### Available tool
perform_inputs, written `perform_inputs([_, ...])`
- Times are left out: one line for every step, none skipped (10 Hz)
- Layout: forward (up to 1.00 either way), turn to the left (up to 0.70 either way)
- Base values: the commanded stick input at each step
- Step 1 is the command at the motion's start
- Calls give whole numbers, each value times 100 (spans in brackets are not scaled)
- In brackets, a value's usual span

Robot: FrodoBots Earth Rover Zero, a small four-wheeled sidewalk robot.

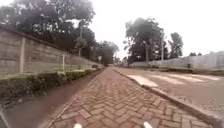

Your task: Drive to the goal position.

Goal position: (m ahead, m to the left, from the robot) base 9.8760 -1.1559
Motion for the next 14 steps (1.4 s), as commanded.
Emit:
perform_inputs([70,0])
perform_inputs([70,0])
perform_inputs([70,0])
perform_inputs([70,0])
perform_inputs([70,1])
perform_inputs([70,4])
perform_inputs([70,2])
perform_inputs([70,10])
perform_inputs([70,17])
perform_inputs([70,14])
perform_inputs([70,8])
perform_inputs([70,4])
perform_inputs([70,12])
perform_inputs([70,18])
